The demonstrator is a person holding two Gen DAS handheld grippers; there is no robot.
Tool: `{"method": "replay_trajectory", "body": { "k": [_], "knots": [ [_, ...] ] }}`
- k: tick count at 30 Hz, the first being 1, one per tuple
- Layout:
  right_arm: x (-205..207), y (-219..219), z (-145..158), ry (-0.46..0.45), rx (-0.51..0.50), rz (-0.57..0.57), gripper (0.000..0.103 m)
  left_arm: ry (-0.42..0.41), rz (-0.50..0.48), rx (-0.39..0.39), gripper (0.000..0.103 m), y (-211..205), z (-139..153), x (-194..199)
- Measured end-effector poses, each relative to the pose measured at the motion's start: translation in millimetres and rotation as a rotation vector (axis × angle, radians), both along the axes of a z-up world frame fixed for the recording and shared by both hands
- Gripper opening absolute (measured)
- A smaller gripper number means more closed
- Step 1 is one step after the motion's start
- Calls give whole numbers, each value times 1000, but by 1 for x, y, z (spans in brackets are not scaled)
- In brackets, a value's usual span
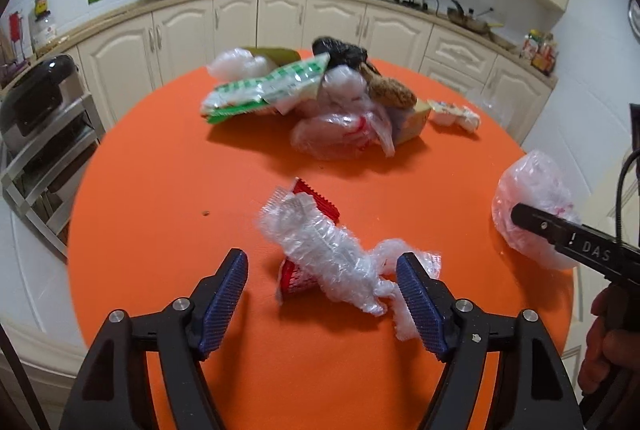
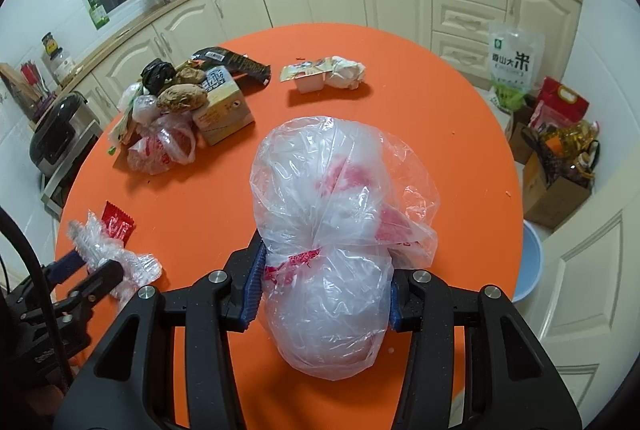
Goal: Collect trash
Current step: 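Lift the clear plastic with the left tool, regrasping it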
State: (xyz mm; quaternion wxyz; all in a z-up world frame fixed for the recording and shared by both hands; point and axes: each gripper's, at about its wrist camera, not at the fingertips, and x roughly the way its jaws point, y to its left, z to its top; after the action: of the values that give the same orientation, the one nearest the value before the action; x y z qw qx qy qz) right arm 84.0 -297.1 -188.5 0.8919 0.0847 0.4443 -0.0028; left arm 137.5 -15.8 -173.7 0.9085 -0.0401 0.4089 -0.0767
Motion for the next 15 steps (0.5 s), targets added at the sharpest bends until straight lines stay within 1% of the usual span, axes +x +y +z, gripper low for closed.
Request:
{"method": "replay_trajectory", "body": {
  "k": [2,7,11,12,13,14,15],
  "knots": [
    [-1,2,1,-2,1,3,45,3,-3,3,72,2,1,-6],
    [-3,5,2,-5,0,12,45,29,7,4,72,-10,1,0],
    [-5,2,0,0,3,4,45,-15,42,54,73,-15,4,16],
    [-6,0,0,0,3,1,45,-30,41,57,71,-15,5,19],
    [-7,-1,1,-1,5,-1,45,-40,29,62,62,-16,5,22],
    [-7,-2,2,-2,5,-2,45,-39,8,57,49,-16,5,23],
    [-7,-3,2,-4,4,-3,45,-31,-7,51,27,-17,3,25]
  ]
}}
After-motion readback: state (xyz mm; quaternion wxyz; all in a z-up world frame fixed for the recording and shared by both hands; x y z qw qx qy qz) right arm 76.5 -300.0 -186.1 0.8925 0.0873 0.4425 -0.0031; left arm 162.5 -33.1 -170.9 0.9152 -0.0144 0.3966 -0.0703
